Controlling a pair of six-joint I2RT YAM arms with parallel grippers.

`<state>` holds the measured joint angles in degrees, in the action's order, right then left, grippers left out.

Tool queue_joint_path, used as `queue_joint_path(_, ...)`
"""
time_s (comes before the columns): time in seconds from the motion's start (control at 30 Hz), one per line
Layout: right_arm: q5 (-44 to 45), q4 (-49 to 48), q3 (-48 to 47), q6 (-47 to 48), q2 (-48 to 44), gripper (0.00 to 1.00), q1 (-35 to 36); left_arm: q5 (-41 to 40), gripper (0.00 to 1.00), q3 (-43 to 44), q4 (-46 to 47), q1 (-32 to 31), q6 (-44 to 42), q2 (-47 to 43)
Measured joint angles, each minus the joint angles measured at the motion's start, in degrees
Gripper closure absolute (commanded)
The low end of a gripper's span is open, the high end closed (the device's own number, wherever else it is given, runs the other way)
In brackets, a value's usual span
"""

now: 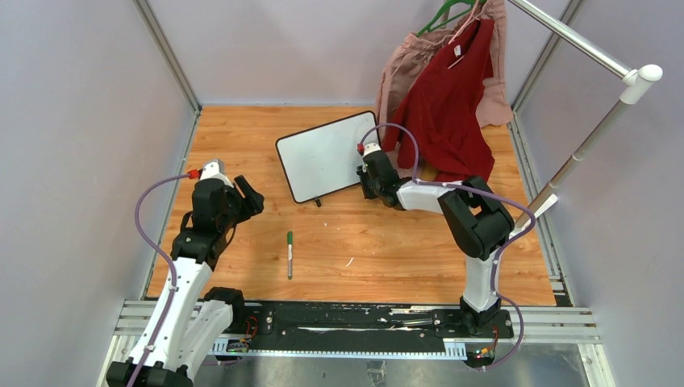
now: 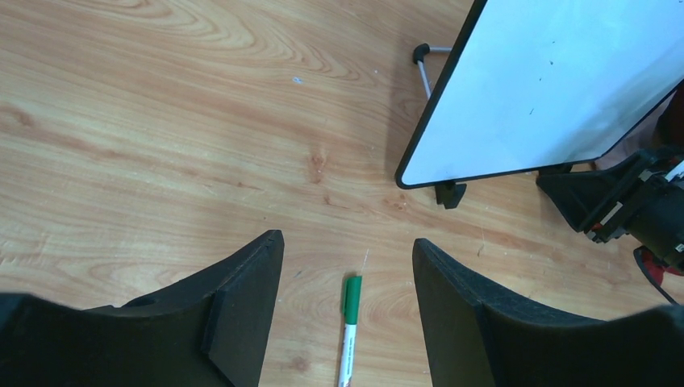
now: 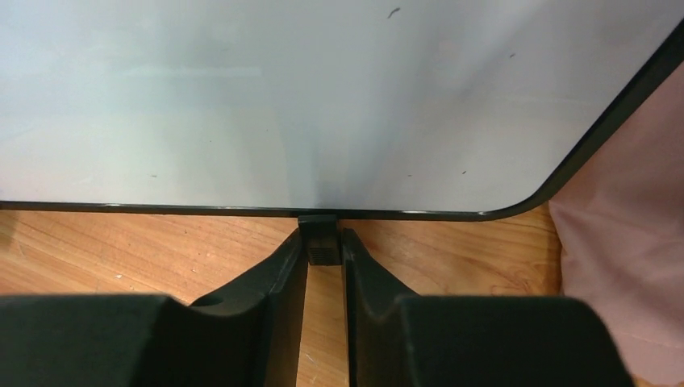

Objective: Write a sentence on the whiteboard
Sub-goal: Move the whiteboard to the center of the board.

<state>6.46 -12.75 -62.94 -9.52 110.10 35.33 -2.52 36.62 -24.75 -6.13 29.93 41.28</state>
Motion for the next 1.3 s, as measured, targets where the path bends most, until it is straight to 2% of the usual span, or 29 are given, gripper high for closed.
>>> queue_joint_path(0.23, 2.38, -0.04, 0.09, -1.18, 0.00, 0.94, 1.05, 0.59, 0.35, -0.26, 0.02, 0.00, 0.02, -0.59)
queue_joint_path(0.97, 13.07, -0.50, 6.14, -4.24, -3.98, 0.98, 7.85, 1.07, 0.35, -0.79, -0.13, -0.50, 0.02, -2.08)
queue_joint_path(1.3, 17.27, 2.49, 5.84, -8.41, -4.24, 1.00, 14.71, 1.33, 0.35, -1.09, -0.11, -0.83, 0.02, -2.45)
